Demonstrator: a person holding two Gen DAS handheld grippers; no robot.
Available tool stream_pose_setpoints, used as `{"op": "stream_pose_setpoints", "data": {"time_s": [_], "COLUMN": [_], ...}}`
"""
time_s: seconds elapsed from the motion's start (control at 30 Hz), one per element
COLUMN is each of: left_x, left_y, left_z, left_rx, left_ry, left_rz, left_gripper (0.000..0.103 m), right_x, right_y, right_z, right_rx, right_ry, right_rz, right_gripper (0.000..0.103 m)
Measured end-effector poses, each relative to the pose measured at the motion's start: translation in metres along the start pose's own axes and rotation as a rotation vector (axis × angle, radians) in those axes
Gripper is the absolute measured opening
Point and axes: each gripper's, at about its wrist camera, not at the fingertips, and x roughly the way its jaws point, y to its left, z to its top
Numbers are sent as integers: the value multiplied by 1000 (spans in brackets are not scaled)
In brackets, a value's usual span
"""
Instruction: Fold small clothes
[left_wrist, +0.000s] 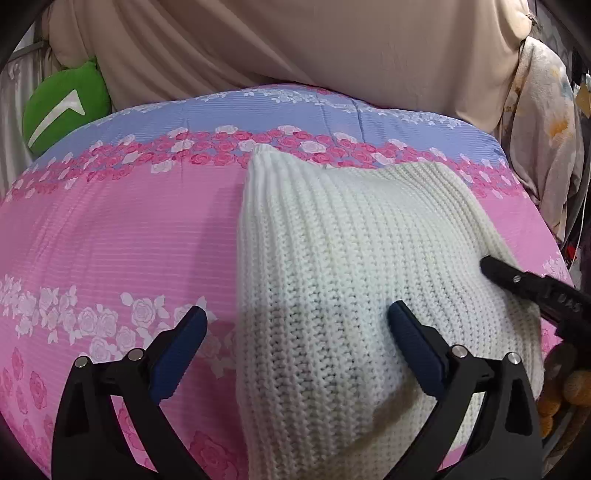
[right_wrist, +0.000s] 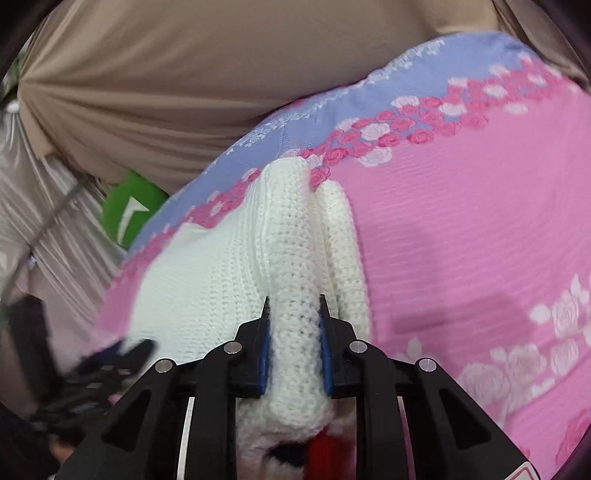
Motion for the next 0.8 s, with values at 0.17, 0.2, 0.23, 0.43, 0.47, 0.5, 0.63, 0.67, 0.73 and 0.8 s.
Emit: {"op": "stream_pose_setpoints", "data": {"time_s": [0.17, 0.2, 0.23, 0.43, 0.47, 0.5, 0.63, 0.67, 0.73, 0.8], "left_x": [-2, -2, -1, -1, -2, -2, -3, -3, -3, -4], "left_y": [-2, -2, -2, -6, -6, -6, -5, -4, -4, -5], "left_z": [0, 0, -1, -2, -3, -3, -3, -3, -4, -5], "left_rx": [16, 14, 13, 17, 18, 21, 21, 17, 11, 12], "left_ry": [-10, -9, -9, -14, -14, -14, -13, -13, -16, -12], "left_rz": [21, 21, 21, 35, 38, 40, 40, 39, 39, 31], "left_gripper": [97, 97, 97, 97, 97, 97, 97, 97, 97, 97], "right_x": [-58, -66, -69, -13, -19, -29, -62, -60, -39, -21], "right_y": [47, 54, 60, 46, 45, 51, 84, 88, 81, 61], "right_z": [-12, -14, -21, -57, -58, -57, -69, -73, -86, -98], "right_rx": [-125, -148, -180, -254, -227, -224, -333, -358, -383, -368], "right_ry": [-136, -142, -128, 58, 52, 39, 9, 27, 94, 91], "right_rz": [-25, -15, -21, -155, -143, -137, -96, -110, -190, -210], "right_gripper": [21, 21, 21, 11, 11, 12, 17, 17, 17, 12]}}
